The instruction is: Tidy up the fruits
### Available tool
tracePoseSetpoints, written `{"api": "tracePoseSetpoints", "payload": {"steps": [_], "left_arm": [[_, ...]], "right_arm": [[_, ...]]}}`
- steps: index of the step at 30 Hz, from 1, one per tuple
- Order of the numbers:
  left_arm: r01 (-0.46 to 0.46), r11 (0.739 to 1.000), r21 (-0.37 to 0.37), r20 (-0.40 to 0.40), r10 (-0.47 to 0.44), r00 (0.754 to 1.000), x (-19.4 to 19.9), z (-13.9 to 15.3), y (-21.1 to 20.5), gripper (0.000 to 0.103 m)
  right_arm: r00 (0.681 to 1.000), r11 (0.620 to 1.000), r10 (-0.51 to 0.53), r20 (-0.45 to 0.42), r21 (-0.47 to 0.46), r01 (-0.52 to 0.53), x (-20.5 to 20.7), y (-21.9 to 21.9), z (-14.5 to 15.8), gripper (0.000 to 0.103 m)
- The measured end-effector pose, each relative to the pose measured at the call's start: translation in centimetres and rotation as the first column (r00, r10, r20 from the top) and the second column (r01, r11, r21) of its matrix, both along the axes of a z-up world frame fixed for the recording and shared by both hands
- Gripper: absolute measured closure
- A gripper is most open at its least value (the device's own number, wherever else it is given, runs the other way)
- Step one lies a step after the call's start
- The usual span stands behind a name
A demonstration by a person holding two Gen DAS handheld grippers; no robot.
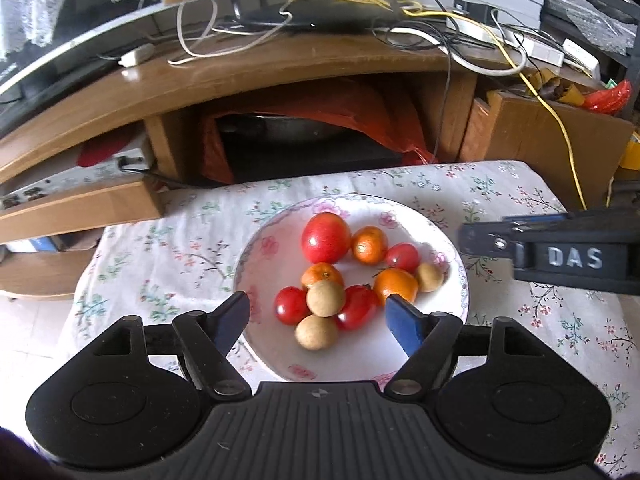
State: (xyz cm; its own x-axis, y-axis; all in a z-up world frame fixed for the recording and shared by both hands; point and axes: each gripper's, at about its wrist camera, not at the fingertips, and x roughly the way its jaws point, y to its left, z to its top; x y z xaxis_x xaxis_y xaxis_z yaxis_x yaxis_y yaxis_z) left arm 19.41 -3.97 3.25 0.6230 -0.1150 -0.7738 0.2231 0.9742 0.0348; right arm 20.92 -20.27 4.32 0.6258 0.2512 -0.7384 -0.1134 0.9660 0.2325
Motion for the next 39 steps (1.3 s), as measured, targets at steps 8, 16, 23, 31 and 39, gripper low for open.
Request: {"api": "tracePoseSetpoints", "payload": {"steps": [8,16,23,31,39], "left_arm": [[-0.072,0.997,0.036,0.036,0.071,0.997,-1.7,0.7,0.9,0.011],[-0.130,0.987,0.093,0.095,0.121,0.988,-4.0,1.1,1.2,0.003],[-0.149,0.972,0.184,0.205,0.110,0.973,-6.5,2.1,0.3,0.000],[-0.135,0.983,0.127,0.222,0.104,0.969,-8.4,3.1,0.5,0.000],[-0.139,0.983,0.123,0.192,0.114,0.975,-9.7,3.3,0.7,0.000]], "right_arm": [[1.000,0.999,-0.022,-0.016,-0.024,0.022,-2.7,-0.2,0.2,0.077],[0.999,0.998,-0.031,-0.031,-0.055,0.029,-5.4,-0.2,0.2,0.076],[0.999,0.998,-0.041,-0.027,-0.047,0.039,-7.6,-0.6,0.6,0.075],[0.999,0.998,-0.046,-0.004,-0.036,0.046,-10.3,-0.8,1.6,0.072],[0.999,0.999,-0.043,0.016,-0.032,0.044,-12.6,-0.8,2.3,0.071]]}}
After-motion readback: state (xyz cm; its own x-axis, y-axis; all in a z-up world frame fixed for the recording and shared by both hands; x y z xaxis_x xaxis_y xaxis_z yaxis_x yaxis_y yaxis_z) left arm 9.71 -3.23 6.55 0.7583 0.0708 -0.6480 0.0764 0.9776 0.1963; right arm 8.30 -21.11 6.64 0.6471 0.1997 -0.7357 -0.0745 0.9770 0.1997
